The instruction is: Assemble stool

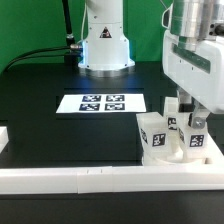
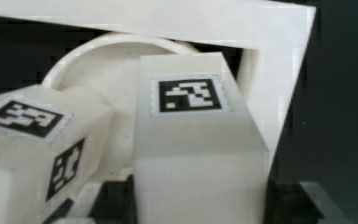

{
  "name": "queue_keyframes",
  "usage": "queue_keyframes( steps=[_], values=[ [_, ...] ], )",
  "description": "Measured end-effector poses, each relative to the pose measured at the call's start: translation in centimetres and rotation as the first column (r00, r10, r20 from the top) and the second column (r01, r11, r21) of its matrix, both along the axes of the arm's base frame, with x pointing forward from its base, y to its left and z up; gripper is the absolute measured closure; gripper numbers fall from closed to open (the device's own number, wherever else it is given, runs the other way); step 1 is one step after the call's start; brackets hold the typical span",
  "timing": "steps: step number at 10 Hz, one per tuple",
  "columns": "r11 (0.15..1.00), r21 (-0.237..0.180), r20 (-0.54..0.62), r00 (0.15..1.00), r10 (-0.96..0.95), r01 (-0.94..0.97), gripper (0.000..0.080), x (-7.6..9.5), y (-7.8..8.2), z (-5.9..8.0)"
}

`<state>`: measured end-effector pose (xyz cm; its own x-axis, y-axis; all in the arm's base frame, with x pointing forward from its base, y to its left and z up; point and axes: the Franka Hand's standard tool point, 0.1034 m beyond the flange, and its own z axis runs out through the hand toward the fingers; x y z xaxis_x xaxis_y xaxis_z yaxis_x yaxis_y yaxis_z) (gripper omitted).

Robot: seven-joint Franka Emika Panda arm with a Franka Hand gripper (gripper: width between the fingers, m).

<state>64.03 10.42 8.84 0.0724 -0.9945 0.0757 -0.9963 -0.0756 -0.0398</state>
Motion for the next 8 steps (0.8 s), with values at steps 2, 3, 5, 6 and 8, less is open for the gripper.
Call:
queue_keyframes(
  steps=[2,3,5,6,8],
  values=[
    [0.993,0.009,0.001,0.993,-0.115,0.115,0.0465,-0.11,-0.10,-0.03],
    [0.981,0.015,0.003,0.981,-0.192,0.192,0.0465,-0.13,-0.21,-0.03],
    [0.932,0.053,0.002,0.933,-0.359,0.359,0.0465,-0.20,-0.34,-0.05],
    [0.920,0.068,0.002,0.922,-0.386,0.385,0.0465,-0.16,-0.12,0.06],
    [0.894,0.085,0.016,0.897,-0.442,0.439,0.0465,-0.06,0.47,0.23]
  ],
)
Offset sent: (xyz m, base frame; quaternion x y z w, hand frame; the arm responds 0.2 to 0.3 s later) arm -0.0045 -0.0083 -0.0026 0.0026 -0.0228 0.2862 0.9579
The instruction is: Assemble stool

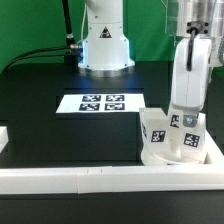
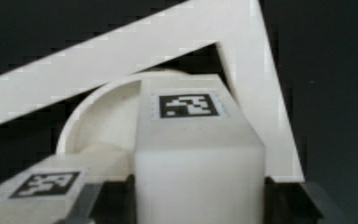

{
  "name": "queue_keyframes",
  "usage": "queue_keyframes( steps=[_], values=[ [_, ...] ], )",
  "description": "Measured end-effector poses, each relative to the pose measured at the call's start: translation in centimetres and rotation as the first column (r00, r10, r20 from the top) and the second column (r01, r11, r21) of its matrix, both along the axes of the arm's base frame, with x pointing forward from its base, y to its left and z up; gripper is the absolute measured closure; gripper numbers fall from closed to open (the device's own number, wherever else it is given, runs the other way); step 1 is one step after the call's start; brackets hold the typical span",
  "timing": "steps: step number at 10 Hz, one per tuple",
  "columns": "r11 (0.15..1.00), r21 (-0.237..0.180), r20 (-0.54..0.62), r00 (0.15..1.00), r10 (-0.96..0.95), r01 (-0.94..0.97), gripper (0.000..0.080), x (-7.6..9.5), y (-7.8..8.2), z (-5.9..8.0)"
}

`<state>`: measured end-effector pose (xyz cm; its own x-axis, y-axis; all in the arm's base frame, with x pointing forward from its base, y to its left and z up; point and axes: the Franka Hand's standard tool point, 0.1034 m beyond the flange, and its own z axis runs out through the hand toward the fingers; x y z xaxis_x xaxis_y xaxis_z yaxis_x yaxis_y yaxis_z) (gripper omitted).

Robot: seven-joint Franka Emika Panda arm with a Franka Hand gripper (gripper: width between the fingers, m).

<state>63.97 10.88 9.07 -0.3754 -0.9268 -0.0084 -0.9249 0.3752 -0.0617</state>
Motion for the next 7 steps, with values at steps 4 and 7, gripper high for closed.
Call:
queue_keyframes(
  steps=[4,7],
  values=[
    [0.997,-0.031,0.020,0.998,0.065,-0.064,0.0465,-0.18,0.33,0.08],
    [0.995,-0.034,0.018,0.996,0.089,-0.089,0.0204,-0.19,0.30,0.04]
  ],
)
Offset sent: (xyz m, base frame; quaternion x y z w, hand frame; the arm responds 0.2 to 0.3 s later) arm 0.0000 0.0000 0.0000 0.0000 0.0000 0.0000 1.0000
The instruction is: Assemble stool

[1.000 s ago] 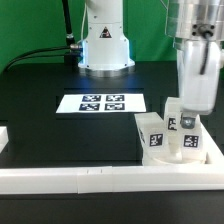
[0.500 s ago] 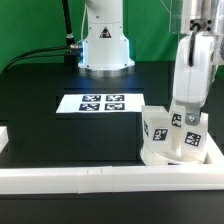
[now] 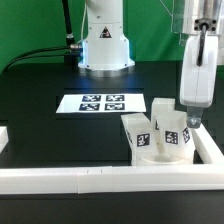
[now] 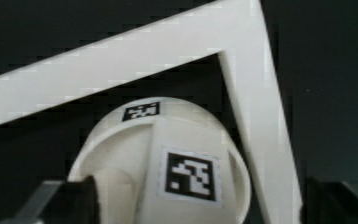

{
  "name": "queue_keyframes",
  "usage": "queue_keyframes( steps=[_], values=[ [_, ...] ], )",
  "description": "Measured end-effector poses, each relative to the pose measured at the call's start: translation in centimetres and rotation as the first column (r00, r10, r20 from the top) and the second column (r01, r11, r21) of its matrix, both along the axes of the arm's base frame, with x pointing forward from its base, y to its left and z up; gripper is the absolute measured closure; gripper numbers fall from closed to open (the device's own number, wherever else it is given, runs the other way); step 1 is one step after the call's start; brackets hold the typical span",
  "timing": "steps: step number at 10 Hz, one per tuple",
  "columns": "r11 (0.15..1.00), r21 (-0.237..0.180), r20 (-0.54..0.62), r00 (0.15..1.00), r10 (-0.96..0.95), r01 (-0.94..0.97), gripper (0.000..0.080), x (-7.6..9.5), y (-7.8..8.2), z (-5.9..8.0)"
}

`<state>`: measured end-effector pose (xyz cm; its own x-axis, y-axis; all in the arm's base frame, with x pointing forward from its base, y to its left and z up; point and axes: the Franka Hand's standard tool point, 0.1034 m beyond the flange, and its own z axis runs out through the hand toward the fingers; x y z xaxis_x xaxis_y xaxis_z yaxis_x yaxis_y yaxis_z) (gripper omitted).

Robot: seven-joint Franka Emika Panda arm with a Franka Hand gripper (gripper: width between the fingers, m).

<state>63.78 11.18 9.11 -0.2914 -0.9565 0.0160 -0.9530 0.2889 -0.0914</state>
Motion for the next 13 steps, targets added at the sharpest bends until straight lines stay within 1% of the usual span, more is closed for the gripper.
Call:
queue_keyframes(
  steps=[1,2,3,4,5,6,8,9,10,11,12,13],
  values=[
    [0.998,-0.001,0.002,0.998,0.061,-0.061,0.0166,0.1,-0.1,0.3],
    [0.992,0.003,0.012,0.992,0.122,-0.122,0.0155,0.5,-0.2,1.3],
    [0.973,-0.001,0.023,0.973,0.230,-0.230,0.0155,0.9,-0.3,2.4],
    [0.930,-0.015,0.028,0.930,0.367,-0.366,0.0151,1.0,-0.4,2.9],
    [0.852,-0.045,0.032,0.852,0.523,-0.522,0.0151,0.7,-0.5,2.6],
    [0.790,-0.057,0.020,0.790,0.613,-0.611,0.0151,0.5,-0.5,2.5],
    [0.698,-0.071,0.005,0.699,0.715,-0.713,0.0151,0.5,-0.6,2.5],
    [0.670,-0.074,0.000,0.672,0.741,-0.739,0.0151,0.5,-0.6,2.5],
    [0.565,-0.086,-0.018,0.568,0.823,-0.821,0.0151,0.6,-0.8,2.5],
    [0.351,-0.102,-0.047,0.357,0.933,-0.931,0.0151,1.0,-1.5,2.8],
    [0.203,-0.103,-0.063,0.210,0.976,-0.974,0.0151,1.3,-1.8,2.8],
    [0.097,-0.080,-0.073,0.103,0.992,-0.992,0.0151,1.2,-1.3,2.7]
  ],
)
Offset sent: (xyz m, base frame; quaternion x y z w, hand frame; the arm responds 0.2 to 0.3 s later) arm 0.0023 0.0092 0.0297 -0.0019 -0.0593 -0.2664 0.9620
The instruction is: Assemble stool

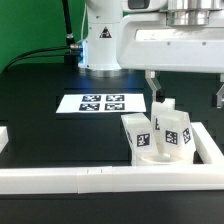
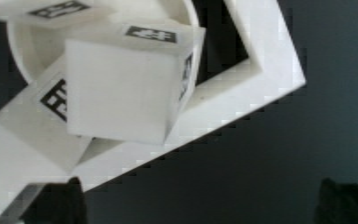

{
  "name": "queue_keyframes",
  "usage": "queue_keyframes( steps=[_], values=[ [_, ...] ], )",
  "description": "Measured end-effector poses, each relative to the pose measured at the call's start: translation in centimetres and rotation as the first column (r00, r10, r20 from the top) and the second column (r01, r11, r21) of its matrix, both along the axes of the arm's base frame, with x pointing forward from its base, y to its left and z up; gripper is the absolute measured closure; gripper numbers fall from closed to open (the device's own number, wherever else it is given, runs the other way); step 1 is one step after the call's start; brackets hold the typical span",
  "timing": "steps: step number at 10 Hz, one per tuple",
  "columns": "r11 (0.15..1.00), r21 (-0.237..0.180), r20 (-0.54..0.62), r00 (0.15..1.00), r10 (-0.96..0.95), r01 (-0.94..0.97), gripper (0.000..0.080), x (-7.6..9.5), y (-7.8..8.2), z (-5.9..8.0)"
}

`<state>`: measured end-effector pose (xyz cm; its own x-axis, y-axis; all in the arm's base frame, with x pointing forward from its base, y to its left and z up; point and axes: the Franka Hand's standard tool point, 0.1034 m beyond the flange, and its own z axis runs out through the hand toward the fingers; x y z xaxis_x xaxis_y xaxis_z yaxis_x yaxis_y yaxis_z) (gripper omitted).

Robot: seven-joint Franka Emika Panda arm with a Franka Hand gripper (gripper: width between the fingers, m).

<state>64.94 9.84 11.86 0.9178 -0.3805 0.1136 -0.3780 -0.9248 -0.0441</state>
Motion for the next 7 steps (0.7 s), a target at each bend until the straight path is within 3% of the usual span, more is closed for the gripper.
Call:
queue_keyframes(
  steps=[2,4,7],
  values=[
    [0.990,-0.021,0.020,0.990,0.140,-0.140,0.0151,0.2,0.4,0.0],
    [0.971,-0.054,0.010,0.972,0.236,-0.235,0.0151,0.2,-0.2,0.0],
    [0.842,-0.132,-0.054,0.852,0.521,-0.523,0.0151,0.2,-0.6,0.2]
  ],
)
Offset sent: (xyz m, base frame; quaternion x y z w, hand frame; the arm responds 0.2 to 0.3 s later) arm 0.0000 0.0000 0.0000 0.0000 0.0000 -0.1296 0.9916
